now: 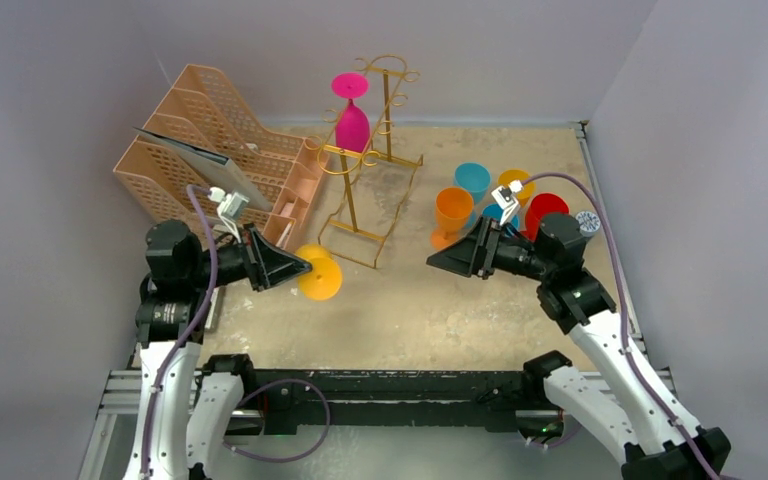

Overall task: Take the wine glass off the wine glass rack
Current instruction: Place the wine glass at the center of the board.

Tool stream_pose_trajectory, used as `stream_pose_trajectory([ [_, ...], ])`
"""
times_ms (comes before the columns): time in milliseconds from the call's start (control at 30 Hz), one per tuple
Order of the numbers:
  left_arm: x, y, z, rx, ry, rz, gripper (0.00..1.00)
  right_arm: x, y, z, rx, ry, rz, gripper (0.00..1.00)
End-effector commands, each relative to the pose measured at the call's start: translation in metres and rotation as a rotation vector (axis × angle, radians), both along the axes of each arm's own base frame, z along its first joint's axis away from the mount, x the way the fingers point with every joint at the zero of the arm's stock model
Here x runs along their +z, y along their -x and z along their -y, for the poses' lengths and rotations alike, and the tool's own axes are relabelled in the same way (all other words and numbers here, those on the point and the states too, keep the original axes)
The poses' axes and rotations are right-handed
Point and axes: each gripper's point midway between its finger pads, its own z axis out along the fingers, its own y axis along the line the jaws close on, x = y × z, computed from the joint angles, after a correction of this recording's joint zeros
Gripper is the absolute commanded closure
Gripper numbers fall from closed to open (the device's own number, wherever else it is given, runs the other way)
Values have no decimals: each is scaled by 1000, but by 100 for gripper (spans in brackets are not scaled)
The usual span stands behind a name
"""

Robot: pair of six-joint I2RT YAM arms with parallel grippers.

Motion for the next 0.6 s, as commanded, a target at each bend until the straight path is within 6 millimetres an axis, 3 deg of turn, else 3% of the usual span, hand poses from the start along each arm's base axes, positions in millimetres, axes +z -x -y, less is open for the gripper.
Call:
stream_pose_trajectory([
  [0,-10,7,9,-67,4,-2,100,13,3,-11,62,-50,21,20],
  [200,-29,6,33,-119,-34,-53,100,7,5,-23,108,-28,2,20],
  [567,-33,12,47,-176,16,-69,100,14,19,-48,209,-36,33,24],
])
